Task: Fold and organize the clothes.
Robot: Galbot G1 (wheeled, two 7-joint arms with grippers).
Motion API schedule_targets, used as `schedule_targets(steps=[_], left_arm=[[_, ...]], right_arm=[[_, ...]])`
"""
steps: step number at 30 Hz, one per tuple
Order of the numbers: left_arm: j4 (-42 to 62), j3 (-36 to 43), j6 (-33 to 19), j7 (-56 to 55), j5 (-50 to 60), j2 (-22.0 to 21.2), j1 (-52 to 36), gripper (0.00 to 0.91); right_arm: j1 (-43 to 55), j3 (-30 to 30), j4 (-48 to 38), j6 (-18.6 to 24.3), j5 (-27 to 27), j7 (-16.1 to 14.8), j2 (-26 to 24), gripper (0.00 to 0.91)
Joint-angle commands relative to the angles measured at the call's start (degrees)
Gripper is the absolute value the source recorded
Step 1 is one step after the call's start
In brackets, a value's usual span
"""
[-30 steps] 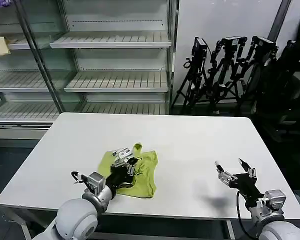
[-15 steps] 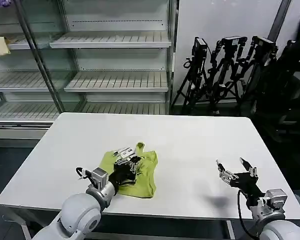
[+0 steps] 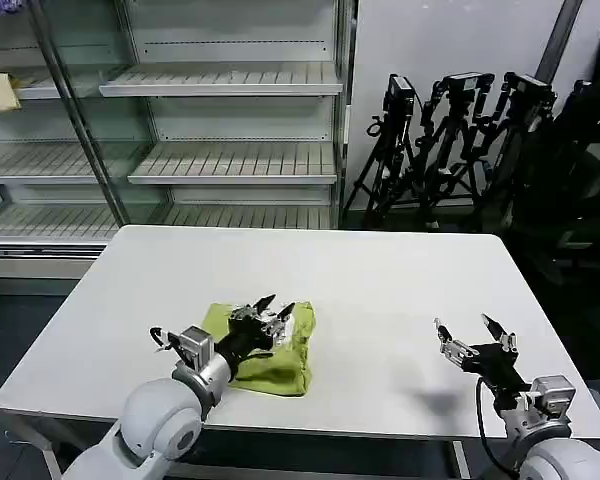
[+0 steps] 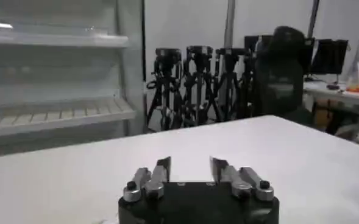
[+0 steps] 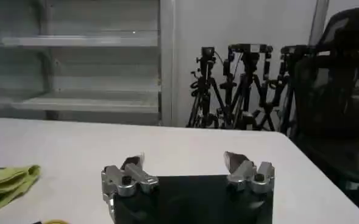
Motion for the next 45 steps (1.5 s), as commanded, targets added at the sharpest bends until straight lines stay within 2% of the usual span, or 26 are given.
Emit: schedule_targets(steps=[1,4,8,17,37,45], left_arm=[[0.6,-7.6,0.1,-1.0,-3.2,3.9,-0.5,0.907],[0.0,-9.1,0.8,-5.1,-3.3,4.8,4.0,0.907],[0.0,-9.7,0.8,-7.8,-2.9,3.7,8.9,0.907],[3.2,-11.8,0.8,-9.5,-6.1,3.7,13.1,0.907],[8.5,-10.6,0.5,-9.6,-5.1,0.4,10.0,0.907],[9.9,-10.0,-2.7,-9.3,-5.5,-0.3,9.9,0.907]], right_arm=[[0.9,-0.8,-0.3,0.1,0.0,0.0,0.2,0.907],[1.1,-1.2,-0.2,0.1,-0.1,0.0,0.5,0.907],[0.9,-1.1,0.1,0.1,-0.1,0.1,0.4,0.907],[0.0,-1.0,1.0,-0.2,-1.1,0.5,1.2,0.907],[-1.0,-0.9,1.1,-0.2,-1.6,1.1,1.5,0.907],[-0.8,-1.0,0.8,-0.1,-1.7,1.1,1.4,0.907]])
